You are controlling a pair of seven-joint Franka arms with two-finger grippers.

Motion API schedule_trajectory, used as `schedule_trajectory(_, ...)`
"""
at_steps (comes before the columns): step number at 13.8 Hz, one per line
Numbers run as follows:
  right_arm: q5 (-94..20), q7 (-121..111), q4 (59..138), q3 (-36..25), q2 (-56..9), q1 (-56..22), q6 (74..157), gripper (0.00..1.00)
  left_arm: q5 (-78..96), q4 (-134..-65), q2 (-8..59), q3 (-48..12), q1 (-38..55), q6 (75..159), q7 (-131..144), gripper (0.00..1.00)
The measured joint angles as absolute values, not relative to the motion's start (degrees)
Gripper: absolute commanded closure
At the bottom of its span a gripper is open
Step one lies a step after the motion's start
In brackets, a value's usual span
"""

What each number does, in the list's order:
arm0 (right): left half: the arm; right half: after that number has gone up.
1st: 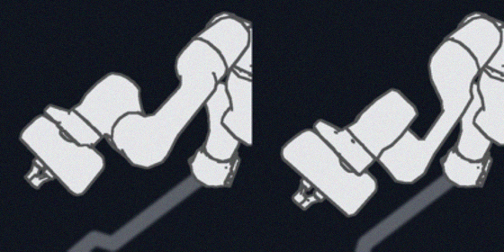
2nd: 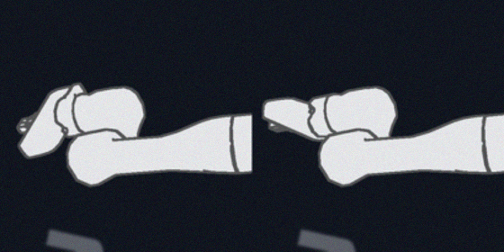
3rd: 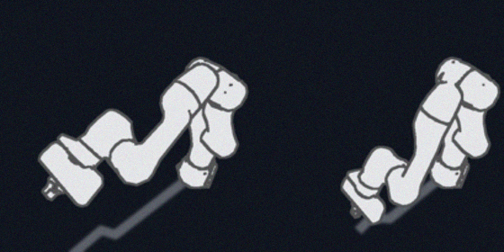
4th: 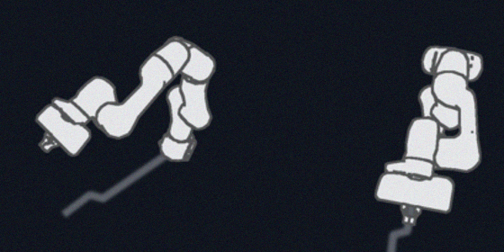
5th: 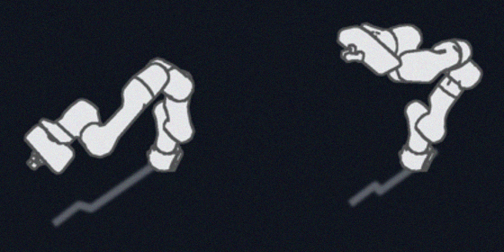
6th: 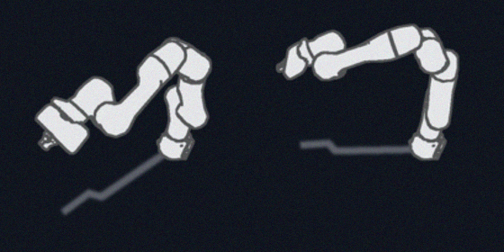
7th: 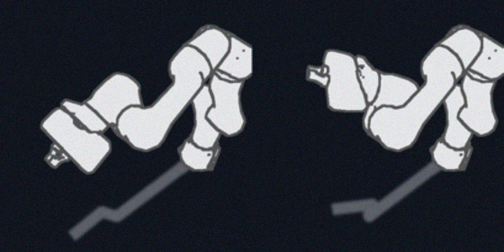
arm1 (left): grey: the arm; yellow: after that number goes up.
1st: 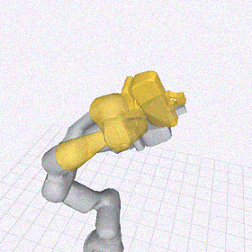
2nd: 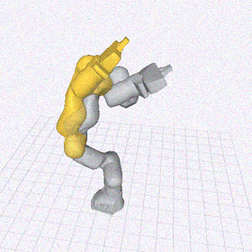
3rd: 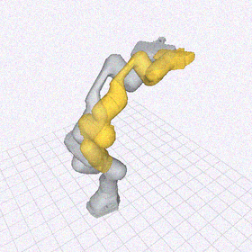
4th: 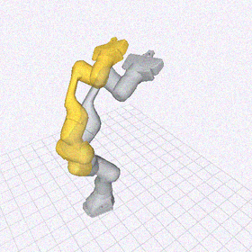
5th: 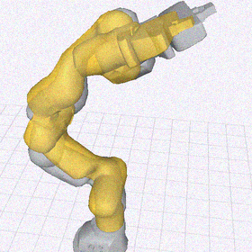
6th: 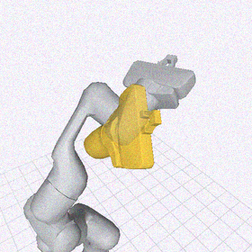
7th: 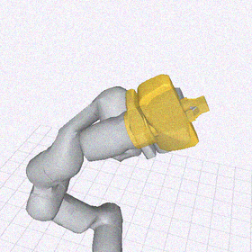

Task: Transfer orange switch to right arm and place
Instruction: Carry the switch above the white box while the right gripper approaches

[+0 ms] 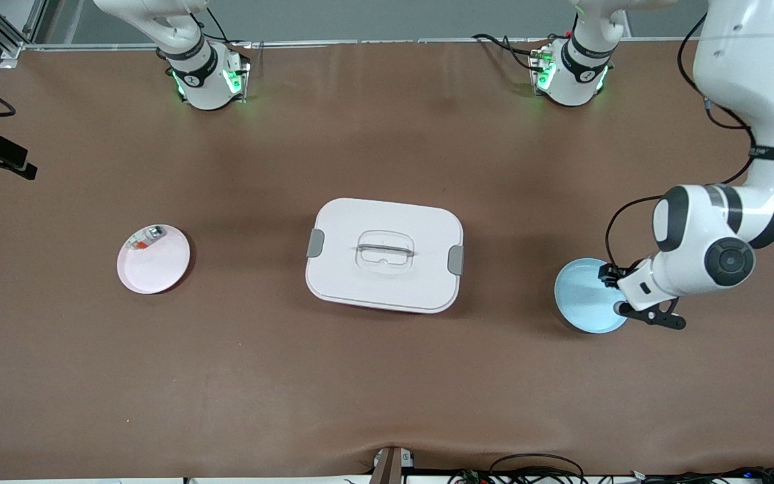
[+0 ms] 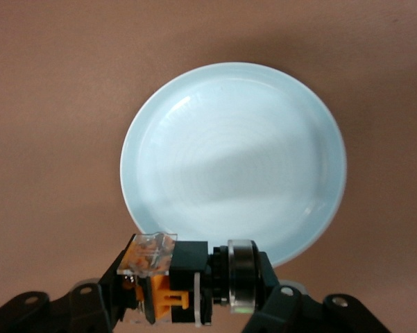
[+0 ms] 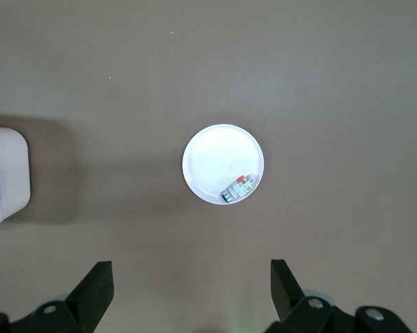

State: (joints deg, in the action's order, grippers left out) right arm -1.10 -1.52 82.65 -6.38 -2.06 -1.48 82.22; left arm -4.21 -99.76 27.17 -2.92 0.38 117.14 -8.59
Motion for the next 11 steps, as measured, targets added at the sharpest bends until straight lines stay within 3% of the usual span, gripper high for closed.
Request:
schedule_trajectory(7,-1.12,-1.62,82.03,-5.34,-3.94,-2.51,81.30,0.00,4.91,-86.71,20.05,-12.06,0.74,93.75,11.33,0.78)
schedule_trajectory(11,-1.12,-1.72,80.42,-5.34,-3.07,-3.02,78.66,0.00,10.89,-83.38,17.87,-17.89,0.85,91.02,26.16,0.78)
